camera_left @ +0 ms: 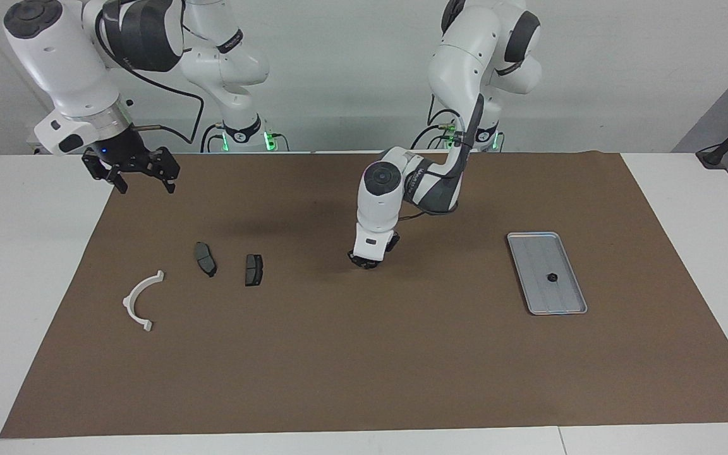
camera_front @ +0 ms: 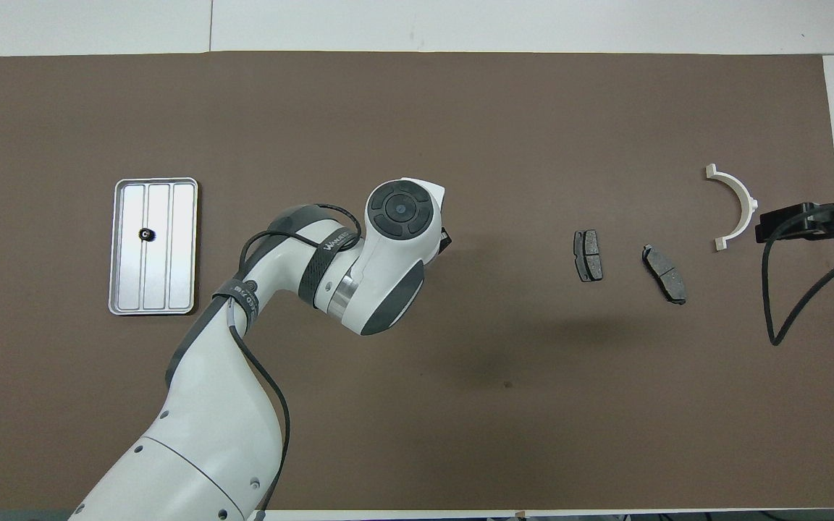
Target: Place bearing gear from tray to pile
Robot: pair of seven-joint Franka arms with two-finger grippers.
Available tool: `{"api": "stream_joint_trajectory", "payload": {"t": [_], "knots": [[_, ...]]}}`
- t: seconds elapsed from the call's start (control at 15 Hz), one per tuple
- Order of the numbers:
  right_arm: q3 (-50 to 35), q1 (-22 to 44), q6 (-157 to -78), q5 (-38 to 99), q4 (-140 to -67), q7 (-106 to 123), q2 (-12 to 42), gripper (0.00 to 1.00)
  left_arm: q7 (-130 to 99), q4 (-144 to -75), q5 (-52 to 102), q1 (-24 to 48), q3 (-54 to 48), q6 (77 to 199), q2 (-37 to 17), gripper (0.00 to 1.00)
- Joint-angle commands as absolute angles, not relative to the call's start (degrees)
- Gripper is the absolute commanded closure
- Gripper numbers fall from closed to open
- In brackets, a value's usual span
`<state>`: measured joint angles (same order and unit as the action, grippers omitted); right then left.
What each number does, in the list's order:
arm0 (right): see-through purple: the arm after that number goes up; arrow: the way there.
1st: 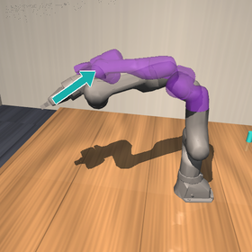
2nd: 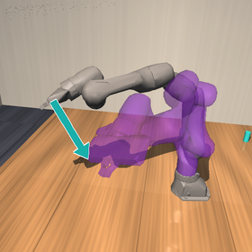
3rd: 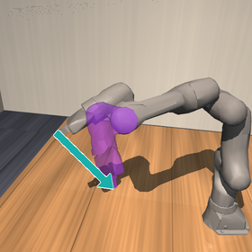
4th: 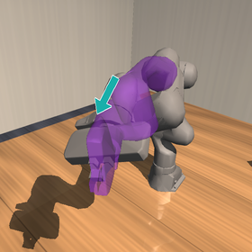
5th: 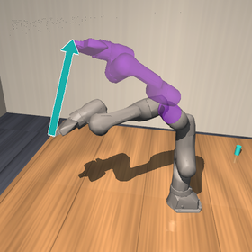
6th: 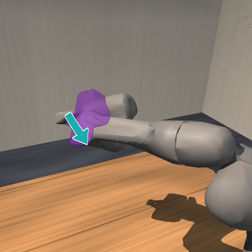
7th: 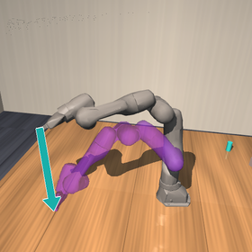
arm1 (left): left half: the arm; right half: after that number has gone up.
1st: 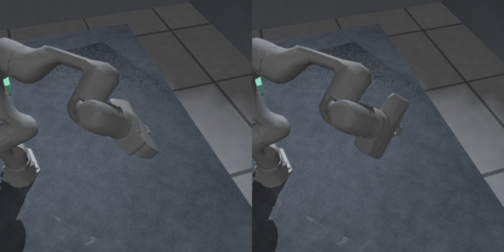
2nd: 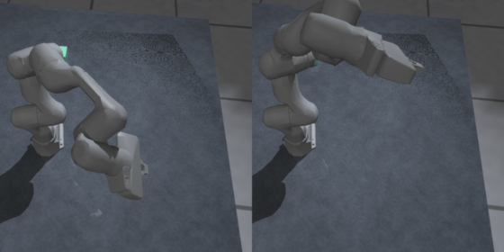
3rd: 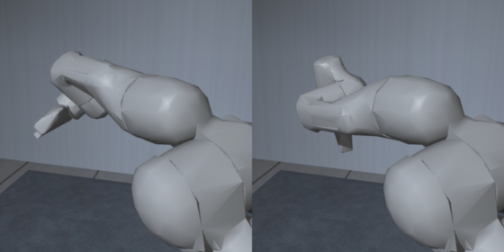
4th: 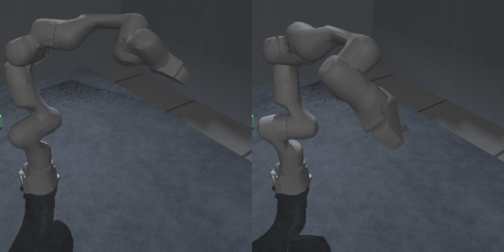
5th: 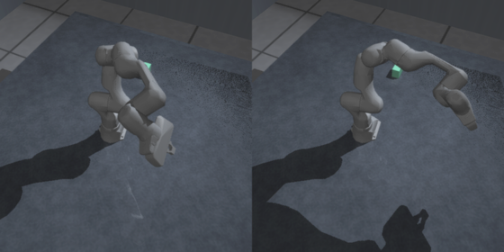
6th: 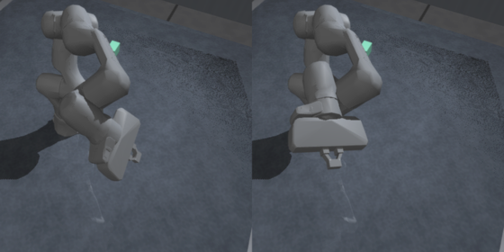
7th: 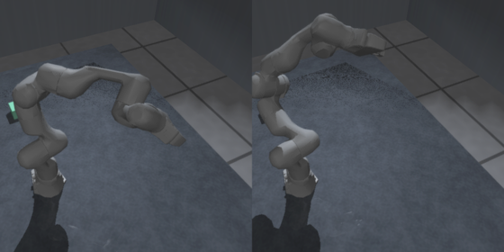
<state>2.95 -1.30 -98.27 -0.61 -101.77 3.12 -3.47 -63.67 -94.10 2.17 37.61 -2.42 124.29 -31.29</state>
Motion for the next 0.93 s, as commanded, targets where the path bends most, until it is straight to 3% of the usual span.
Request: {"api": "stream_joint_trajectory", "payload": {"t": [0.0,0.13,0.4,0.67,0.87], "knots": [[2.64,-1.67,-99.76,-0.53,-102.92,4.83,-4.22,0.0,-64.42,-92.99,2.11,38.41,-1.15,123.15,-31.73,0.0],[2.46,-1.67,-99.76,-0.61,-102.66,4.83,-3.43,0.0,-64.07,-91.15,1.94,38.15,0.52,118.85,-31.38,0.0],[2.11,-1.5,-102.38,-0.17,-100.2,3.17,1.74,0.0,-56.56,-92.89,1.76,32.18,0.7,110.41,-24.01,0.0],[2.11,3.06,-102.66,-0.35,-90.64,-4.36,11.58,0.0,-37.5,-103.42,1.85,21.91,0.7,110.3,-14.52,0.0],[2.2,10.09,-102.83,-0.97,-83.95,-14.03,19.4,0.0,-23.78,-106.87,1.85,14.26,0.79,111.0,-12.66,0.0]]}}
